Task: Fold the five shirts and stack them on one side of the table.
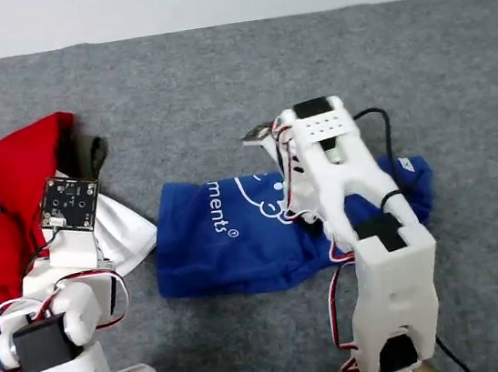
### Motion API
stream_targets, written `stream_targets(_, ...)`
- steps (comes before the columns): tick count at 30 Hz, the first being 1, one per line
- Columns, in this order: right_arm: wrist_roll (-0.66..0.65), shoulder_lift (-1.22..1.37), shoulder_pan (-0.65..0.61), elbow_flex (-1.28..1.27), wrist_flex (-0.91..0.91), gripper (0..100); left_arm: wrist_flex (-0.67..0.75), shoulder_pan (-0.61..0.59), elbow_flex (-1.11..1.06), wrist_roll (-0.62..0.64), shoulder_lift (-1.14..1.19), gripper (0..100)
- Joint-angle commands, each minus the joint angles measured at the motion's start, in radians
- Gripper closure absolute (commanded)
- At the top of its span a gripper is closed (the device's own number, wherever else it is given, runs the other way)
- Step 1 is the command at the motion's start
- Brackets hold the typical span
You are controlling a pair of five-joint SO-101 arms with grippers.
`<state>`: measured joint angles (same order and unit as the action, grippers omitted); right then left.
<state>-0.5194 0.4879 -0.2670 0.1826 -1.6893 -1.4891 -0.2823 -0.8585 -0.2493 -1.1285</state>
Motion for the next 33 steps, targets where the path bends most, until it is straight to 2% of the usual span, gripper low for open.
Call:
stream_targets(1,0.011,-0.15,-0.027,0.1,-0.045,89.5,0.02,-0.003,0.015,-0.008,-0.008,100)
stream_targets(5,0.052,-0.263,-0.013,0.123,-0.094,89.5,0.055,0.017,0.03,-0.008,0.002,99)
stream_targets(10,0.153,-0.395,0.101,0.078,-0.097,89.4,0.109,0.091,0.031,-0.011,0.061,95)
stream_targets(14,0.189,-0.513,0.194,0.028,-0.099,89.4,0.12,0.118,0.108,-0.006,0.27,95)
stream_targets(19,0.215,-0.653,0.306,-0.037,-0.097,89.4,0.11,0.12,0.334,-0.006,0.594,95)
stream_targets(25,0.241,-0.763,0.415,-0.166,-0.097,89.4,-0.015,0.192,0.59,-0.006,0.971,94)
stream_targets(33,0.245,-0.877,0.519,-0.318,-0.094,89.4,-0.089,0.275,0.851,-0.006,1.327,82)
